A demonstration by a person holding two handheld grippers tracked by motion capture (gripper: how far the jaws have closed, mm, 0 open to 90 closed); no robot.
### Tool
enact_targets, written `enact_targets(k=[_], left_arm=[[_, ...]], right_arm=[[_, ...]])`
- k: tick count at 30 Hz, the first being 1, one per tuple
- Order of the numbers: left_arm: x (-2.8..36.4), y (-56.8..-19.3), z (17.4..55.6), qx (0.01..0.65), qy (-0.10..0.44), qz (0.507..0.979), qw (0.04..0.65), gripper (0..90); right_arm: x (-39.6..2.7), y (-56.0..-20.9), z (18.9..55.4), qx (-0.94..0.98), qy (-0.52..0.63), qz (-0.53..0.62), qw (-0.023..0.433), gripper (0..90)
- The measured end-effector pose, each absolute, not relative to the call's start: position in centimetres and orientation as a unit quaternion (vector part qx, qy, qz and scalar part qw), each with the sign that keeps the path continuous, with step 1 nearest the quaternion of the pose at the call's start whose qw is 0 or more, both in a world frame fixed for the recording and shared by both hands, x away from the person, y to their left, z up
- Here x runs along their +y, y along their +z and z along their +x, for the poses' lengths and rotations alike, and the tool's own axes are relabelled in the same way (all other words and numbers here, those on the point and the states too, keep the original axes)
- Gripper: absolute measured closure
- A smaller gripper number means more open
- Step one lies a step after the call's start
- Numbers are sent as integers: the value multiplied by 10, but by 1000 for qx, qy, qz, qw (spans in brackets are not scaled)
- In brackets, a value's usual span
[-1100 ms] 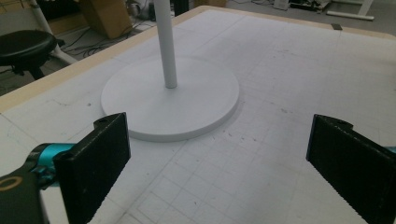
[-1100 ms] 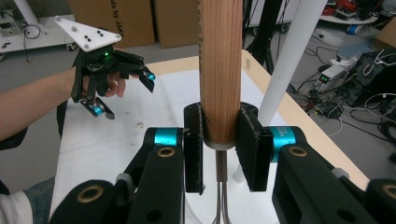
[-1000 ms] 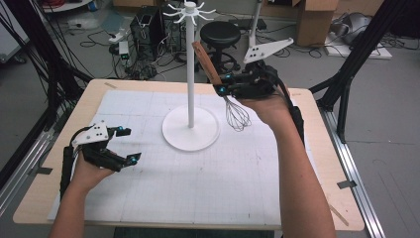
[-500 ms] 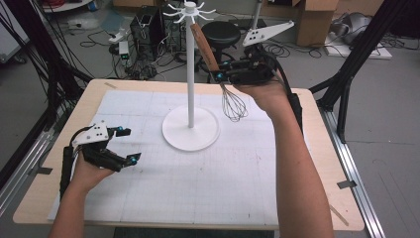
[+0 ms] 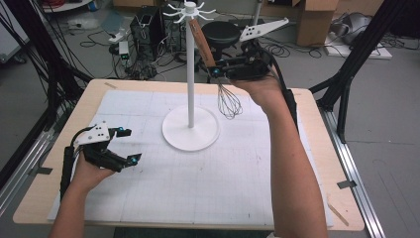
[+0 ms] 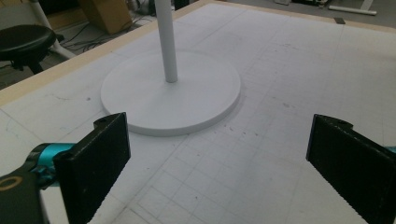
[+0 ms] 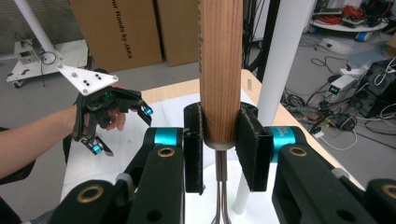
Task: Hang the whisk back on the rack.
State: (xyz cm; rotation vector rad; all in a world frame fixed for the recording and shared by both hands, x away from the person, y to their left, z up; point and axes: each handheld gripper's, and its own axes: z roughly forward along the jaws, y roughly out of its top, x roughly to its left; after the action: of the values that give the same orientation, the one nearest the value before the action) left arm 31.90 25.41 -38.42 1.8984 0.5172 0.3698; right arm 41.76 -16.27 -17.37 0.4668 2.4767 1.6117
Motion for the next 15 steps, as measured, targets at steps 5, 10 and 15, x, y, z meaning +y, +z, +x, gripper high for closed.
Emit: enact_targets(k=[5,10,15], left_arm=[[255,-384,319,217,156,799,539,69],[255,-384,319,218,156,799,538,69],[255,-384,318,217,157,797,541,69]], right_arm=[[-163,-175,421,824,539,162,69,735],[-156,-175,422,829,532,157,71,735],[-148,-174,424,830,530,159,67,735]])
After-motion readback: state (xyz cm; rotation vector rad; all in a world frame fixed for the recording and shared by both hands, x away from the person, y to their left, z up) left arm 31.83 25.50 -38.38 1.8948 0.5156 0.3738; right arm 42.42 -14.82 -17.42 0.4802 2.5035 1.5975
